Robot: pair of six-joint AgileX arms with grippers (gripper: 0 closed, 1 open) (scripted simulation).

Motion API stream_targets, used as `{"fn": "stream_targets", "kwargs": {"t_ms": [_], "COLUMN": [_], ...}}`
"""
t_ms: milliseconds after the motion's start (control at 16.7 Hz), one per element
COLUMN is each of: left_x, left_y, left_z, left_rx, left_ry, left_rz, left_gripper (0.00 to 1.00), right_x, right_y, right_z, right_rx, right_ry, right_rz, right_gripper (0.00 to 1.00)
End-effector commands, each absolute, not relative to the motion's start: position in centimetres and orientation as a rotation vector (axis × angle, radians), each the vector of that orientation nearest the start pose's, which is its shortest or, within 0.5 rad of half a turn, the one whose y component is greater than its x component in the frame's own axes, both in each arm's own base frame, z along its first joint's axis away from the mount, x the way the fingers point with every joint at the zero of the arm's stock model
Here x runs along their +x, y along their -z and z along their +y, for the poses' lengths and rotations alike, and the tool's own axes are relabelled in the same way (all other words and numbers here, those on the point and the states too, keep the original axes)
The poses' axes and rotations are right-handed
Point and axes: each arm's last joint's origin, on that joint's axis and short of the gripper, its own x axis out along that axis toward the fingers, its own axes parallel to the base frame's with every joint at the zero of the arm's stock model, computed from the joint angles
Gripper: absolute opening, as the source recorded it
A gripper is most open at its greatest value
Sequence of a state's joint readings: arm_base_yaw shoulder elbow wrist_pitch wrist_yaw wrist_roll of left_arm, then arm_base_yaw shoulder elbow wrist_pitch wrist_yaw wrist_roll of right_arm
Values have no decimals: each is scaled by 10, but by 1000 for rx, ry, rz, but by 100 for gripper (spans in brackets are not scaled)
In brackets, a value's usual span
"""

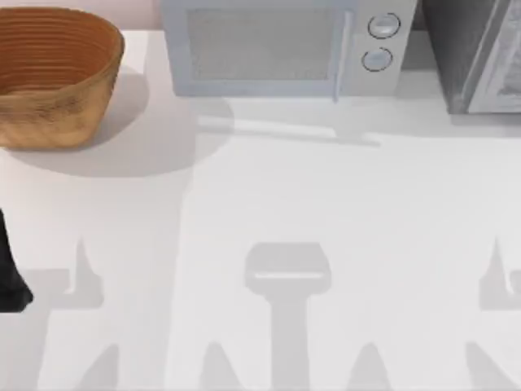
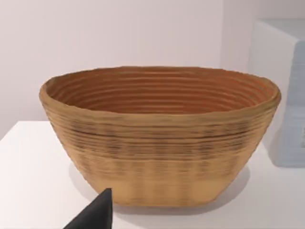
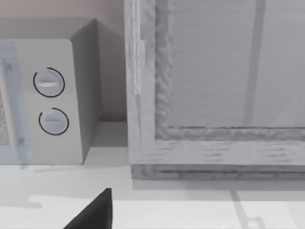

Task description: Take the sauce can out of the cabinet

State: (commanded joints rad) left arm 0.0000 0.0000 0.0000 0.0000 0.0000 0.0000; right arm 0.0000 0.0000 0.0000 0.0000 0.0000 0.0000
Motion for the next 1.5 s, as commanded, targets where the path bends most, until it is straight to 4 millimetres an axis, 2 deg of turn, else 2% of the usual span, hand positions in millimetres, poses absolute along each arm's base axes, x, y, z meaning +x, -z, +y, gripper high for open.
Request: {"fn": "stream_targets", "kwargs": {"t_ms": [240, 420, 540, 720, 1080, 1320, 1500], "left_x": [106, 106, 106, 106, 106, 106, 106], "left_y": [-160, -160, -160, -160, -160, -160, -160], "left_z": [-1, -1, -1, -1, -1, -1, -1], "left_rx": [0, 0, 0, 0, 0, 0, 0], "left_ry": [0, 0, 0, 0, 0, 0, 0], "left_rz": [0, 0, 0, 0, 0, 0, 0], "left_gripper": [100, 100, 100, 100, 100, 100, 100], "right_x": [106, 107, 110, 123, 177, 217, 240], "right_y": [-168, -200, -234, -297, -423, -478, -500], "right_z": [-1, 1, 3, 7, 21, 33, 42], "right_rx": [1, 1, 0, -4, -8, -5, -1], "right_ry": [-2, -7, -9, -9, -5, -2, -1], "right_rz": [2, 13, 19, 28, 21, 5, -2], "right_gripper": [100, 100, 100, 100, 100, 100, 100]}}
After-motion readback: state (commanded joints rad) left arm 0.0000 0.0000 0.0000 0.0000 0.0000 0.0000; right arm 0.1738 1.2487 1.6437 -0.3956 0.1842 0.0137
